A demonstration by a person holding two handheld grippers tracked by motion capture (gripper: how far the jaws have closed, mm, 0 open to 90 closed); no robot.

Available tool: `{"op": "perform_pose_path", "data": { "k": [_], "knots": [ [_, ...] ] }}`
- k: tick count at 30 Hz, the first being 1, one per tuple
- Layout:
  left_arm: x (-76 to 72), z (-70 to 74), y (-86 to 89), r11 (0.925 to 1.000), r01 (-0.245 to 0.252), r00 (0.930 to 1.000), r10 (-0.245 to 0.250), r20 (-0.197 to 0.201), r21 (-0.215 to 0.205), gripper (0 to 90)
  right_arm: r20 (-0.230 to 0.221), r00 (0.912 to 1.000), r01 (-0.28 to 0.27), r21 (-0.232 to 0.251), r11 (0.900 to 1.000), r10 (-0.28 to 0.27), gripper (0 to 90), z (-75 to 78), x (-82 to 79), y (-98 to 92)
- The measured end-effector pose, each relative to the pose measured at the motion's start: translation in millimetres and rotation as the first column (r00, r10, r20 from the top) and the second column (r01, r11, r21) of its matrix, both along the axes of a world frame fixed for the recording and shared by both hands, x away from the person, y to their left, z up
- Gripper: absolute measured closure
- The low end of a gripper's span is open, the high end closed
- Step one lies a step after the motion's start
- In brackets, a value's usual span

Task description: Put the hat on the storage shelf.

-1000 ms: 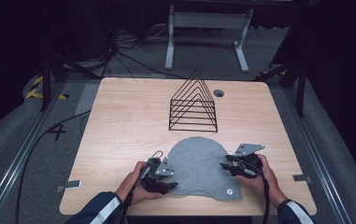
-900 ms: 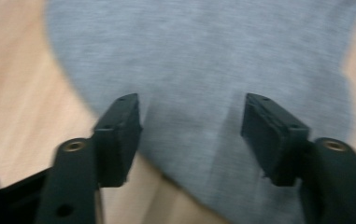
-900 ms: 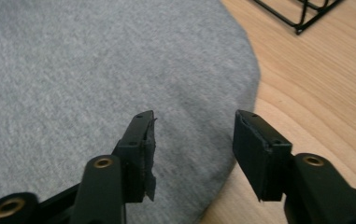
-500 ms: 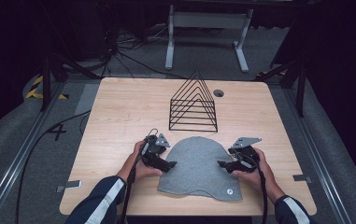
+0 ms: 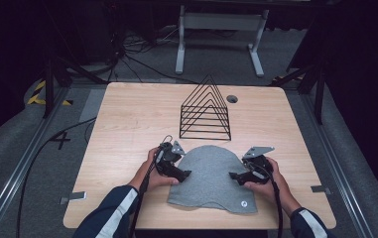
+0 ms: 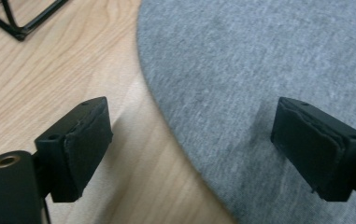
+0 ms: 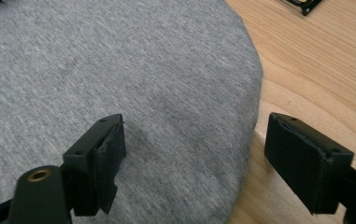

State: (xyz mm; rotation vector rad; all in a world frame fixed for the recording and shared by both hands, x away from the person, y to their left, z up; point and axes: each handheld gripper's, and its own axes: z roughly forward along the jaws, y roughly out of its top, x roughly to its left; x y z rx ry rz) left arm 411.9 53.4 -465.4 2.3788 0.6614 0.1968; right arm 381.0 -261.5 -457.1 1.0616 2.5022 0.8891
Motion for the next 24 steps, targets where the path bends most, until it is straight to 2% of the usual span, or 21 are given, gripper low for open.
{"op": "perform_pose_path", "data": {
  "k": [2,7,10,11,12,16,21,24],
  "knots": [
    [-2.4,1.0,-1.3,1.0,0.0,1.0,0.0,-0.005,0.005,17.1,-0.004,1.0,0.003,0.0,1.0,-0.003,26.6,0.7,-1.7,1.1],
    [-6.3,4.9,-3.0,0.9992,0.041,0.9991,-0.041,-0.01,0.006,34.0,-0.009,0.9996,-0.027,0.006,1.0,0.027,45.3,3.4,-5.8,4.3],
    [-7.3,6.6,-4.5,0.9986,0.053,0.9984,-0.052,-0.021,0.006,40.5,-0.011,0.9988,-0.048,0.008,0.999,0.048,55.6,4.3,-7.1,6.3],
    [-7.3,6.6,-4.5,0.9986,0.053,0.9984,-0.052,-0.021,0.006,44.9,-0.011,0.9988,-0.048,0.008,0.999,0.048,55.6,4.3,-7.1,6.3],
    [-6.7,7.9,-4.1,0.9972,0.073,0.9971,-0.073,-0.023,0.014,44.9,-0.016,0.9985,-0.051,0.014,0.999,0.052,59.5,4.8,-7.3,7.1],
    [-5.5,8.1,-3.7,0.9965,0.083,0.9958,-0.083,-0.038,-0.01,60.8,-0.029,0.9971,-0.069,0.031,0.997,0.07,71.8,5.1,-6.5,8.3],
    [-3.1,6.9,0.0,0.9934,0.103,0.9914,-0.106,-0.077,-0.05,78.3,-0.04,0.9957,-0.082,0.05,0.995,0.084,79.9,4.6,-3.9,7.9],
    [-3.4,6.9,-0.1,0.9934,0.104,0.9916,-0.107,-0.072,-0.05,82.1,-0.034,0.9949,-0.093,0.047,0.995,0.095,83.0,5.3,-4.3,8.1]
  ]
}}
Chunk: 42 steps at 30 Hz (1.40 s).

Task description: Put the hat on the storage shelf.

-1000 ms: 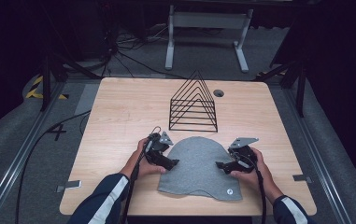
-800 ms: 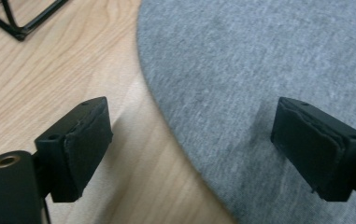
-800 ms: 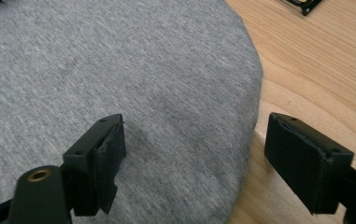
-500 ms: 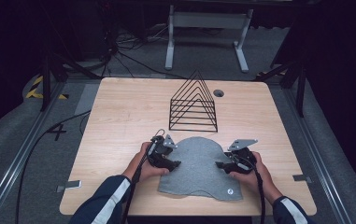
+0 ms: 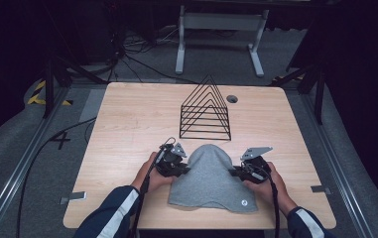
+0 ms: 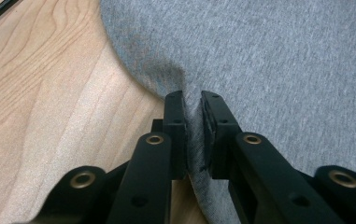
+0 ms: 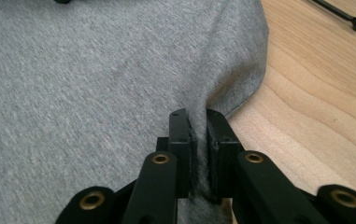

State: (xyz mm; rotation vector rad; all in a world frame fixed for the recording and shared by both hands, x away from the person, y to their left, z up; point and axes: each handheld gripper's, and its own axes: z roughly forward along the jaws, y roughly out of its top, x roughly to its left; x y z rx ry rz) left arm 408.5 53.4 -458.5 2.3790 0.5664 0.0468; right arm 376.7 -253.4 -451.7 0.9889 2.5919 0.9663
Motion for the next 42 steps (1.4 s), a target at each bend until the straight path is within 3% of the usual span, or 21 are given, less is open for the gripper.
{"op": "perform_pose_path", "data": {
  "k": [8,14,20,25,34,35,36,37,38,42],
  "knots": [
    [-1.6,9.4,1.0,0.9998,0.018,0.9981,-0.018,0.059,0.012,84.6,0.035,0.9992,-0.017,0.012,1.0,0.016,84.0,6.1,-0.8,-2.6],
    [-4.9,29.4,5.7,0.9997,0.023,0.9939,-0.021,0.108,-0.01,85.0,0.091,0.9953,-0.038,0.048,0.998,0.034,84.1,27.5,-2.7,-3.3],
    [-6.8,58.6,10.5,0.9986,0.035,0.9843,-0.027,0.175,-0.04,85.2,0.153,0.9871,-0.059,0.067,0.996,0.048,84.2,54.6,-3.8,-2.6],
    [-4.2,88.3,18.6,0.9973,0.032,0.9732,-0.016,0.229,-0.067,85.3,0.21,0.9769,-0.062,0.085,0.994,0.043,84.2,81.5,-0.7,-6.9],
    [2.3,146.7,27.5,0.992,0.034,0.9508,0.005,0.31,-0.121,85.5,0.325,0.944,-0.091,0.097,0.991,0.055,84.3,145.5,5.9,-4.8],
    [4.3,157.5,28.9,0.9918,0.036,0.9462,0.006,0.323,-0.122,85.5,0.33,0.9425,-0.092,0.1,0.991,0.055,84.3,151.2,7.0,-4.5],
    [4.3,157.5,28.9,0.9918,0.036,0.9462,0.006,0.323,-0.122,85.5,0.33,0.9425,-0.092,0.1,0.991,0.055,84.3,151.2,7.0,-4.5],
    [5.4,164.5,30.3,0.9903,0.038,0.9443,0.008,0.329,-0.134,85.5,0.36,0.9318,-0.094,0.104,0.99,0.051,84.3,171.2,10.4,-2.2],
    [7.5,177.3,31.9,0.9907,0.038,0.9362,0.011,0.351,-0.131,85.5,0.372,0.9267,-0.097,0.105,0.99,0.051,84.3,179.5,11.9,-1.1],
    [16.2,205.5,34.4,0.9906,0.029,0.9248,0.024,0.38,-0.133,85.5,0.4,0.9153,-0.093,0.106,0.99,0.043,84.3,205.8,21.0,3.7]
  ]
}}
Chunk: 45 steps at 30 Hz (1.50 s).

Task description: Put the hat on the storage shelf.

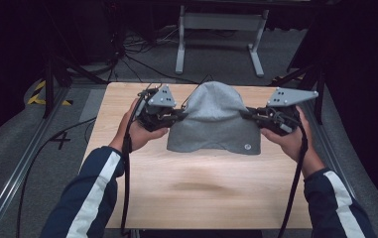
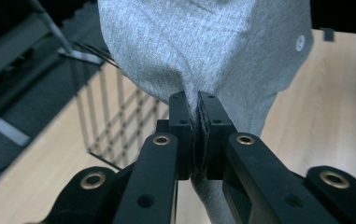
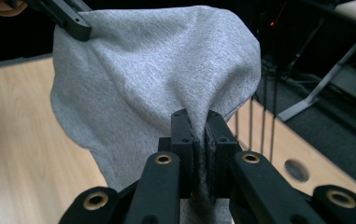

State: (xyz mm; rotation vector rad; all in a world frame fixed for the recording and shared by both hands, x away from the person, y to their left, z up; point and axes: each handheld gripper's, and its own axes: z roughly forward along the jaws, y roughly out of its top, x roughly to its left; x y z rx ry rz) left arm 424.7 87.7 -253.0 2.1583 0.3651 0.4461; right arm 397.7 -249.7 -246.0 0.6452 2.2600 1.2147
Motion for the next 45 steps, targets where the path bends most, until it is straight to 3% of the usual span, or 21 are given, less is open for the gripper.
{"op": "perform_pose_path", "data": {
  "k": [5,8,11,16,23,28,34,38,41,45],
  "knots": [
    [14.4,25.5,0.3,0.9995,-0.029,0.9987,0.03,0.041,-0.015,85.5,0.051,0.9986,0.012,-0.012,1.0,-0.012,84.3,24.9,13.7,6.6],
    [22.3,41.8,-0.9,0.998,-0.04,0.9976,0.043,0.054,-0.05,85.6,0.08,0.9966,0.02,0.006,1.0,-0.02,84.3,42.3,21.6,8.1],
    [28.7,56.5,-2.0,0.997,-0.051,0.9951,0.055,0.082,-0.059,85.6,0.121,0.9919,0.038,0.014,0.999,-0.04,84.3,61.6,28.2,7.7],
    [45.4,66.5,-9.0,0.9948,-0.077,0.993,0.082,0.085,-0.067,85.6,0.147,0.9865,0.072,0.012,0.997,-0.073,84.3,77.6,42.7,2.9],
    [68.7,59.7,-21.2,0.993,-0.103,0.9915,0.107,0.074,-0.058,85.6,0.149,0.9836,0.101,0.015,0.995,-0.102,84.3,75.3,61.4,0.8],
    [84.3,51.1,-25.7,0.9902,-0.126,0.9901,0.13,0.054,-0.059,85.6,0.114,0.9851,0.125,0.033,0.992,-0.128,84.3,65.3,81.0,-4.4],
    [100.8,45.6,-25.4,0.9861,-0.154,0.9868,0.156,0.042,-0.063,85.6,0.1,0.9851,0.136,0.039,0.99,-0.14,84.3,58.3,92.1,-2.3],
    [106.0,44.2,-25.8,0.9848,-0.166,0.9842,0.169,0.052,-0.05,85.6,0.102,0.9846,0.139,0.04,0.989,-0.142,84.3,55.7,97.7,1.9],
    [109.6,44.9,-23.4,0.9823,-0.174,0.9823,0.178,0.058,-0.069,85.6,0.1,0.9842,0.143,0.043,0.989,-0.147,84.3,53.8,103.5,5.0],
    [115.0,40.5,-20.9,0.9796,-0.195,0.9785,0.198,0.058,-0.048,85.6,0.089,0.9862,0.137,0.042,0.99,-0.14,84.3,49.0,109.2,9.5]
  ]
}}
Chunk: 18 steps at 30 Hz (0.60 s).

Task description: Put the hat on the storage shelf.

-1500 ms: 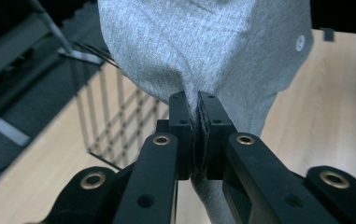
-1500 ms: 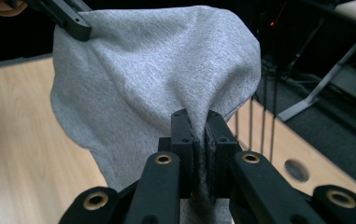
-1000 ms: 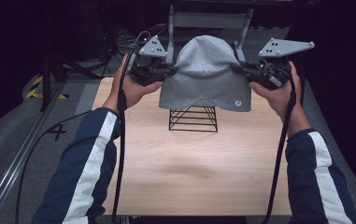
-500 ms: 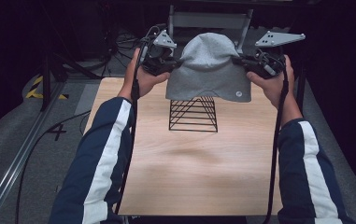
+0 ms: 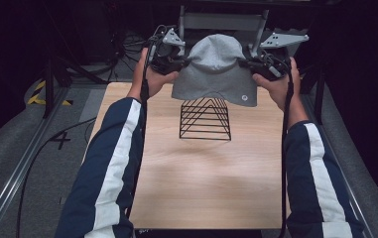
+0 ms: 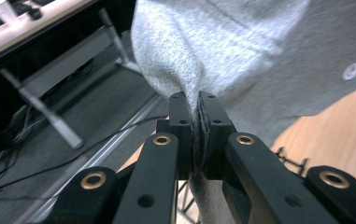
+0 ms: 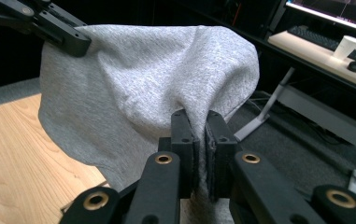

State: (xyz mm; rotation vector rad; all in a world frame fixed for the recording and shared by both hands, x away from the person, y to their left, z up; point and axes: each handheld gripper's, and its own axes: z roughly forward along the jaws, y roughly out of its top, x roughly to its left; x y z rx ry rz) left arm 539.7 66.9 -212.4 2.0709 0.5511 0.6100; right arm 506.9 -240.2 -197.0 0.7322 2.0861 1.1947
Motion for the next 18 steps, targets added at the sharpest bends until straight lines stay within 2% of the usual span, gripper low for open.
{"op": "perform_pose_path", "data": {
  "k": [1,5,8,13,14,18],
  "knots": [
    [1.5,-2.2,1.2,0.9997,0.006,1.0,-0.006,-0.007,-0.025,85.6,-0.001,1.0,-0.002,0.0,1.0,0.002,84.3,-1.3,1.3,0.4],
    [2.0,-13.5,2.6,0.9992,0.029,0.9989,-0.03,-0.037,-0.029,85.6,-0.019,0.9997,-0.012,0.01,1.0,0.012,84.3,-10.0,4.5,2.1],
    [-1.1,-17.9,6.3,0.9971,0.051,0.9974,-0.054,-0.048,-0.056,85.6,-0.031,0.9989,-0.036,0.019,0.999,0.036,84.3,-15.2,2.9,2.6],
    [-8.7,-16.8,11.4,0.9942,0.072,0.9961,-0.076,-0.046,-0.08,85.6,-0.033,0.9973,-0.065,0.024,0.998,0.065,84.3,-15.9,-3.7,2.1],
    [-11.4,-15.9,12.4,0.9924,0.076,0.9955,-0.081,-0.049,-0.096,85.6,-0.032,0.997,-0.07,0.023,0.997,0.071,84.3,-15.4,-5.4,1.2],
    [-22.6,-14.0,14.5,0.9873,0.11,0.9932,-0.113,-0.026,-0.115,85.6,-0.017,0.9957,-0.09,0.044,0.995,0.091,84.4,-10.5,-15.2,-3.7]
  ]
}}
